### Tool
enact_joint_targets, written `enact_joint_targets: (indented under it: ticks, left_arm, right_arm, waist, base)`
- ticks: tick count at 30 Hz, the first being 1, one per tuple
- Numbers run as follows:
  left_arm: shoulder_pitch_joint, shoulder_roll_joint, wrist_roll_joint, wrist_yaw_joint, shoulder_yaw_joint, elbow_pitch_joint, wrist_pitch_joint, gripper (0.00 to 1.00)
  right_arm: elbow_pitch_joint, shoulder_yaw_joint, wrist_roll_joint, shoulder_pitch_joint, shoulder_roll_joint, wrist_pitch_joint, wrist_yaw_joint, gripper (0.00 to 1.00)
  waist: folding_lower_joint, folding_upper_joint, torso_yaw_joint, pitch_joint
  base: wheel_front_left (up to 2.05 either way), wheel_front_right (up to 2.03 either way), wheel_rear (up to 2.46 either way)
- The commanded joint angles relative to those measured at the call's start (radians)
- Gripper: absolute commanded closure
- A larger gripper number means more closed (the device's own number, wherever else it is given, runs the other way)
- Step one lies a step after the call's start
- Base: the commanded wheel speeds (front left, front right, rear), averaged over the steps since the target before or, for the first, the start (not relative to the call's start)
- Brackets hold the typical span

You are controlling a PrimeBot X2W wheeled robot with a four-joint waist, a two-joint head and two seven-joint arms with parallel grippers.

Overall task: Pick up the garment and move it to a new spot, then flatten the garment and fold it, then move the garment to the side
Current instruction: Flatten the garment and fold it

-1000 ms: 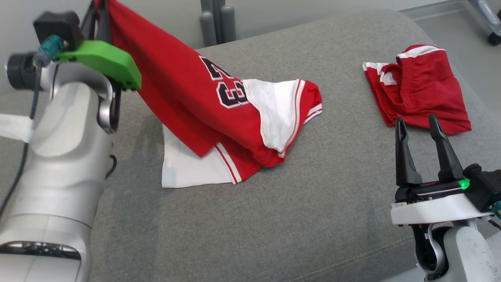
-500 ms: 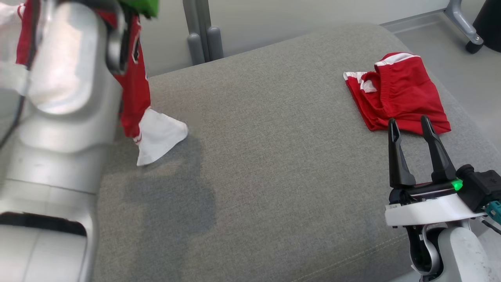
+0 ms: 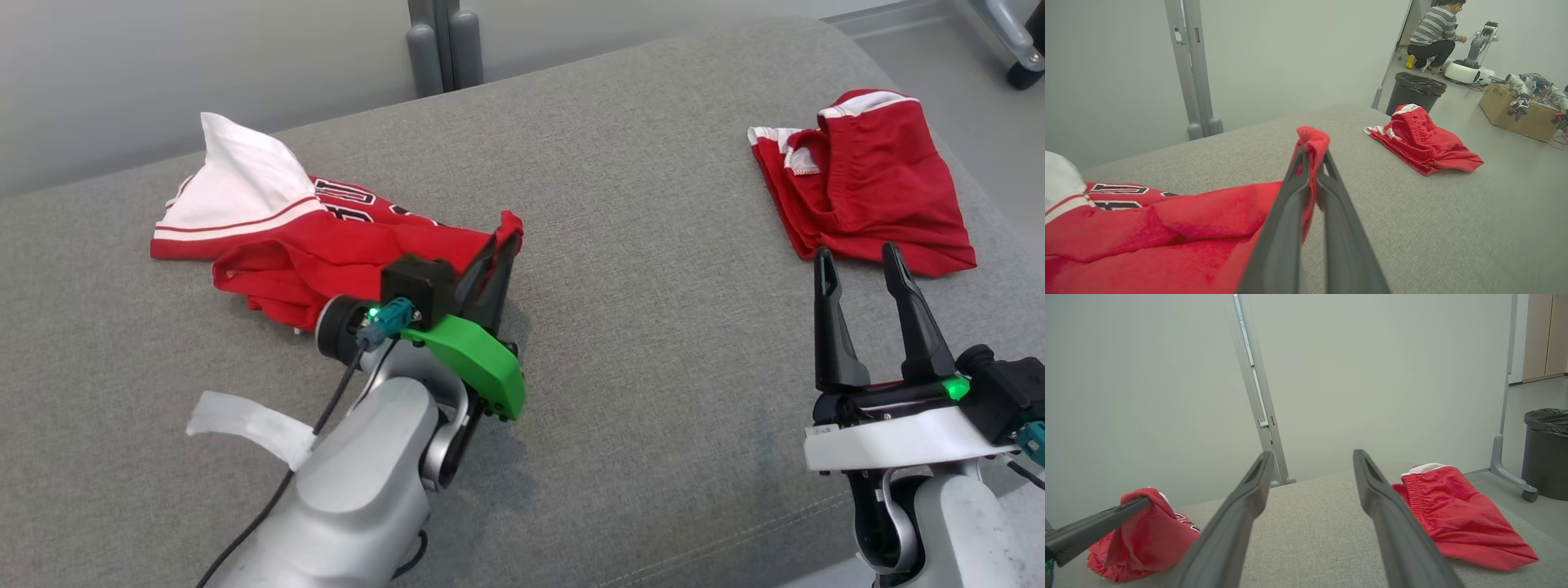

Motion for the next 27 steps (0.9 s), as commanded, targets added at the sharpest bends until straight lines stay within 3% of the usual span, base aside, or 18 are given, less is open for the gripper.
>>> enact_joint_targets:
  ticks: [1, 9, 18, 27]
  left_arm:
    - [0.013, 0.004, -0.023, 0.018, -0.023, -0.019, 0.0, 1.0]
    - [0.026, 0.004, -0.138, 0.082, -0.223, -0.098, 0.0, 1.0]
    - [0.02, 0.004, -0.255, 0.116, -0.372, -0.057, 0.0, 1.0]
    - [0.045, 0.004, -0.324, 0.098, -0.472, 0.063, 0.0, 1.0]
  right_arm:
    - [0.003, 0.001, 0.01, -0.012, -0.001, -0.003, 0.0, 0.0]
    - [0.005, -0.005, 0.002, -0.018, 0.001, -0.003, 0.0, 0.0]
    - [0.009, 0.004, -0.006, -0.022, 0.003, -0.003, 0.0, 0.0]
    - [0.019, -0.004, -0.004, -0.025, 0.004, -0.003, 0.0, 0.0]
  waist:
    - [0.0, -0.0001, 0.001, 0.008]
    - [0.0, -0.0001, -0.005, 0.013]
    - [0.0, -0.0001, -0.03, 0.026]
    - [0.0, -0.0001, -0.02, 0.032]
  base:
    - [0.0, 0.0, 0.0]
    - [0.0, 0.0, 0.0]
    - [0.0, 0.0, 0.0]
    - [0.0, 0.0, 0.0]
